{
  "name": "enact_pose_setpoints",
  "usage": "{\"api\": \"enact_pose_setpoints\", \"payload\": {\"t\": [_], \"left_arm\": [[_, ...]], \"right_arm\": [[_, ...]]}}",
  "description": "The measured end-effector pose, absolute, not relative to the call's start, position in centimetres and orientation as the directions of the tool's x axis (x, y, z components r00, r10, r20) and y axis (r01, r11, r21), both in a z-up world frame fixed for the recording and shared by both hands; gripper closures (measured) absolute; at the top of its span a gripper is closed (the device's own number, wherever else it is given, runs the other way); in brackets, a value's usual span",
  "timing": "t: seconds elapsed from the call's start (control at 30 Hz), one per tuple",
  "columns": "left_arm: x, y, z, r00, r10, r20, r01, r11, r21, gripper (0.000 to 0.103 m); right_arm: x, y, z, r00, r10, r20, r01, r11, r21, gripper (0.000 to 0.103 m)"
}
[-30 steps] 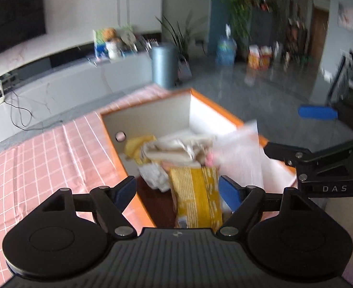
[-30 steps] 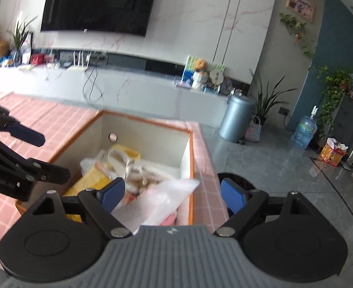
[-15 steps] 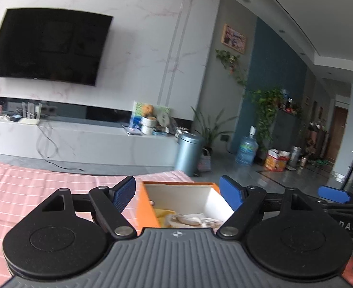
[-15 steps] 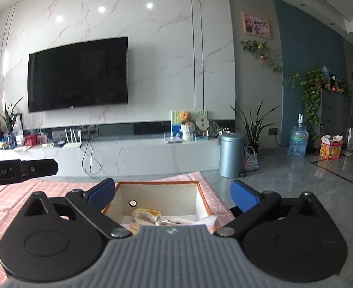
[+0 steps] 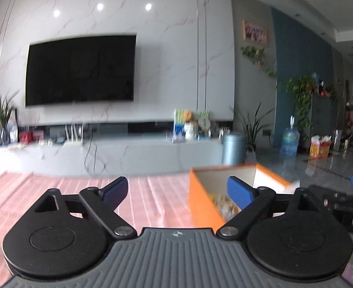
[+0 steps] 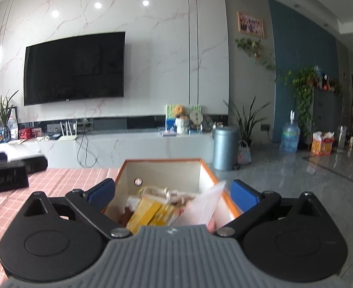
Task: Organize soft objects
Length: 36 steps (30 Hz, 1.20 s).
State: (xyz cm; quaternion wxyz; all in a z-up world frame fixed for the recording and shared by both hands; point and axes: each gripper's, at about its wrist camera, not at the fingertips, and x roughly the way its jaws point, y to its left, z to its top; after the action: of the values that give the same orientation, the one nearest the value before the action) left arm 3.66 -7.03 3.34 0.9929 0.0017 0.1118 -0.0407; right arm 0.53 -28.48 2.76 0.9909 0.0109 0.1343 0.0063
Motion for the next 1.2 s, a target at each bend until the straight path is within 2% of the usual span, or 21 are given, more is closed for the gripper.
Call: {"api": "enact_pose_setpoints", "payload": {"t": [0.1,0.2,0.43,0.67,1.2], "left_arm": [[3.9,-5.8,1.8,0.95,-0.093,-0.299,0.081,0.995,-0.054,0.0],[4.1,-4.9,0.4,0.929,-0.058,-0.367,0.041,0.998,-0.053,0.0],[4.1,-4.4,-1.8,0.884,-0.03,-0.467,0.008,0.999,-0.05,0.0],[3.7,-4.8,-2.5,0.877,-0.032,-0.48,0.013,0.999,-0.043,0.0],[3.5,-5.3,-2.4,0.874,-0.03,-0.485,0.025,1.0,-0.017,0.0]], "right_arm": [[0.9,-28.0,1.8,0.952,0.021,-0.304,-0.015,1.0,0.02,0.003],[1.2,-27.6,0.8,0.938,0.027,-0.345,-0.025,1.0,0.012,0.003],[1.8,-26.7,-1.3,0.913,0.052,-0.405,-0.054,0.999,0.006,0.003],[1.9,-26.3,-2.6,0.891,0.057,-0.45,-0.057,0.998,0.012,0.003],[2.0,-26.4,-3.1,0.889,0.054,-0.455,-0.053,0.998,0.015,0.003]]}}
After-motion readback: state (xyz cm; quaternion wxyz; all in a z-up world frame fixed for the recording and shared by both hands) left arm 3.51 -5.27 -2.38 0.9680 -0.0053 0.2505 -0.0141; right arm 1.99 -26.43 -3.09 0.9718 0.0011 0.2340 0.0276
